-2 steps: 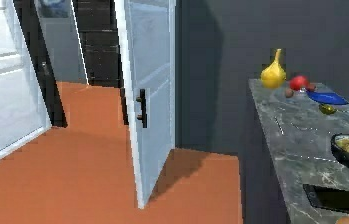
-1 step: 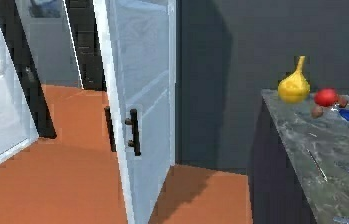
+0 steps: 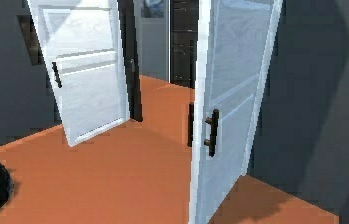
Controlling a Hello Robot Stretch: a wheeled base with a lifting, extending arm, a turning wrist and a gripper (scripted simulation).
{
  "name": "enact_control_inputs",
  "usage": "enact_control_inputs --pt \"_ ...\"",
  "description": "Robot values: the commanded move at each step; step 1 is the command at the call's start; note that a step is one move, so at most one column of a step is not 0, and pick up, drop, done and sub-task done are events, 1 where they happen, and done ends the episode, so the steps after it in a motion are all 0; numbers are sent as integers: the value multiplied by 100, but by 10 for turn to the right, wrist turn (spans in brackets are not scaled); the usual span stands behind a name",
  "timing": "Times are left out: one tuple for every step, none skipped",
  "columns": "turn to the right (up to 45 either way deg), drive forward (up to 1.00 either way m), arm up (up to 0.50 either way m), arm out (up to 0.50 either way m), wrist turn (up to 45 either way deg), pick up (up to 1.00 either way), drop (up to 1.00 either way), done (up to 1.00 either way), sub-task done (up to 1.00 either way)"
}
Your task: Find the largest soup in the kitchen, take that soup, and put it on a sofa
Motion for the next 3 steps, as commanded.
enact_control_inputs --pt "0 0 50 0 0 0 0 0 0" --pt "0 0 38 0 0 0 0 0 0" --pt "0 0 0 38 0 0 0 0 0"
